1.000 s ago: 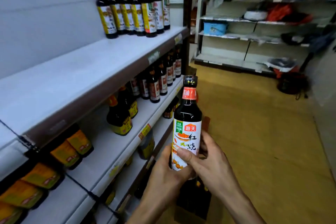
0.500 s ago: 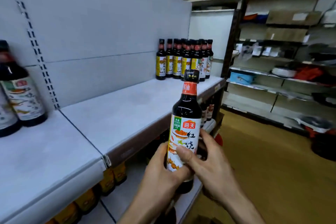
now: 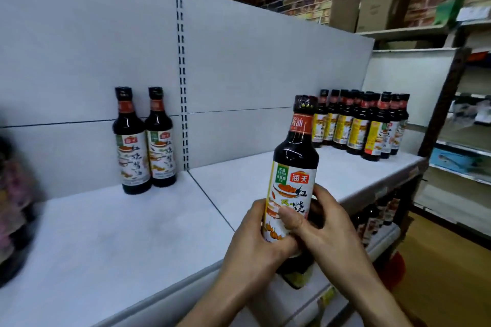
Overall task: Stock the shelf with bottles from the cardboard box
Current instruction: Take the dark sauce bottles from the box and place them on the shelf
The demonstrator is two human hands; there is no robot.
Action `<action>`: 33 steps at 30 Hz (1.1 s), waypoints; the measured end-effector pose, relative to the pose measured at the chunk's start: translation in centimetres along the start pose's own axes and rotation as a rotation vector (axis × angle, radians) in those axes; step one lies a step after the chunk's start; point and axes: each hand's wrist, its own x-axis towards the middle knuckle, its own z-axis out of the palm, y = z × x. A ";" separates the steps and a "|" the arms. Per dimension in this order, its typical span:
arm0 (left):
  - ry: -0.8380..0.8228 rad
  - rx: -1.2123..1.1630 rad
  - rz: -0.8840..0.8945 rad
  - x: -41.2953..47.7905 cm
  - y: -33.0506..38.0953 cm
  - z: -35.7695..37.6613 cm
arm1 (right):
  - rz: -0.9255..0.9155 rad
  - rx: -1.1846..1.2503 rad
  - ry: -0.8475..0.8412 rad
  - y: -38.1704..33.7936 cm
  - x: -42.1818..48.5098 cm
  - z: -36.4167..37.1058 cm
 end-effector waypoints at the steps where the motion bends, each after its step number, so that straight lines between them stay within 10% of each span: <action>1: 0.002 -0.008 -0.007 0.2 0.0 -0.4 | 0.000 0.011 -0.015 0.0 0.4 0.3; 33: 0.592 0.198 -0.101 1.7 -2.4 -8.3 | -0.098 0.170 -0.679 2.9 10.9 9.9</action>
